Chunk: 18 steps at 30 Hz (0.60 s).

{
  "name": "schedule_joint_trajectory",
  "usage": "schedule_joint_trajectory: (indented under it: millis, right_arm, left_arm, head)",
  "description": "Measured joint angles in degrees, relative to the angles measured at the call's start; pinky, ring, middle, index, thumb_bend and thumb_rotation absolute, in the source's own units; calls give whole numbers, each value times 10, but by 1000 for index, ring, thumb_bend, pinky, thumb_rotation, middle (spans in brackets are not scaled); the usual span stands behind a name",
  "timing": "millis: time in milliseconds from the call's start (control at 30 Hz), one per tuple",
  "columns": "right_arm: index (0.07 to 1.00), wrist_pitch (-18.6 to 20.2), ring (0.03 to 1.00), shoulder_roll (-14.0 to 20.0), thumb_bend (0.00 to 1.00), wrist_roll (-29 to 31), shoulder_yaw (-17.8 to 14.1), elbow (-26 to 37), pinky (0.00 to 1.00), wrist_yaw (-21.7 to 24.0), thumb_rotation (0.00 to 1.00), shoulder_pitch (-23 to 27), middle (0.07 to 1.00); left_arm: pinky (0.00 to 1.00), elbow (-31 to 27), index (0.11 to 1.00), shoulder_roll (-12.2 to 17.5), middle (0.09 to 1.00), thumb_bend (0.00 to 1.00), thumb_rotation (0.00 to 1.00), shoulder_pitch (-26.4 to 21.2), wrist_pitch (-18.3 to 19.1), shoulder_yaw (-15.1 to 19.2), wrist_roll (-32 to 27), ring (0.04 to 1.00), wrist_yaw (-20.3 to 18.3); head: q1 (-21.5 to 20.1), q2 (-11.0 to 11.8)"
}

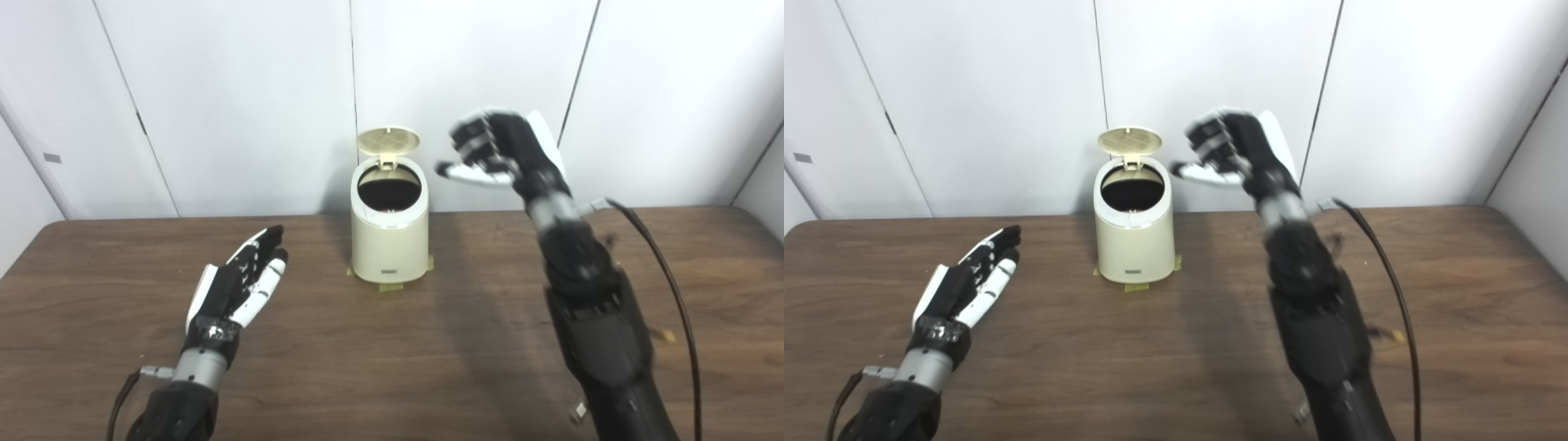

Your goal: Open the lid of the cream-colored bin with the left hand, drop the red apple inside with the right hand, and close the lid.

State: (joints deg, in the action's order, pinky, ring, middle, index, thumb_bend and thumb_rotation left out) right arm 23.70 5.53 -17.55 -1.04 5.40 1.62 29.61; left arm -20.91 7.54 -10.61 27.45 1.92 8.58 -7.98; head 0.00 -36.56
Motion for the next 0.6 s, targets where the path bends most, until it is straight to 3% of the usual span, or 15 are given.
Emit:
schedule_joint_trajectory:
  millis: [67, 100, 167, 200, 233, 300, 467, 600]
  right_arm:
    - [497, 14, 518, -5, 521, 36, -17, 25, 470, 9, 4, -36, 496]
    - [497, 18, 597, -9, 510, 51, -21, 34, 528, 13, 97, -51, 603]
    - [498, 25, 672, -13, 501, 88, -26, 62, 592, 27, 151, -84, 689]
    - [656, 28, 734, -15, 527, 101, -26, 71, 646, 33, 434, -97, 756]
    - [733, 30, 769, -14, 539, 107, -20, 83, 676, 39, 572, -112, 797]
    - [824, 30, 817, -13, 545, 106, -6, 103, 720, 45, 730, -142, 853]
    - [914, 28, 892, -18, 538, 88, 24, 121, 787, 41, 964, -212, 924]
    - [941, 16, 940, -39, 571, 106, 15, 120, 893, 29, 999, -245, 950]
  left_arm:
    - [872, 13, 904, 10, 895, 321, 633, -20, 0, 1, 2, 907, -9]
    - [884, 17, 908, 16, 905, 336, 594, -30, 0, 3, 0, 912, -13]
    - [891, 33, 909, 19, 912, 356, 562, -55, 0, 11, -7, 914, -20]
    - [895, 39, 912, 20, 919, 357, 566, -64, 0, 15, -10, 919, -21]
    - [896, 46, 918, 21, 928, 360, 597, -75, 0, 16, -10, 924, -24]
    - [905, 54, 931, 27, 944, 359, 637, -92, 0, 13, -9, 936, -38]
    - [924, 89, 951, 47, 962, 348, 706, -147, 0, 10, 14, 956, -76]
    - [941, 123, 956, 49, 972, 352, 770, -207, 0, 10, 41, 973, -113]
  head:
    - [1, 2]
    - [3, 3]
    - [4, 4]
    - [4, 5]
    - [4, 5]
    - [5, 8]
    - [8, 10]
    - [12, 9]
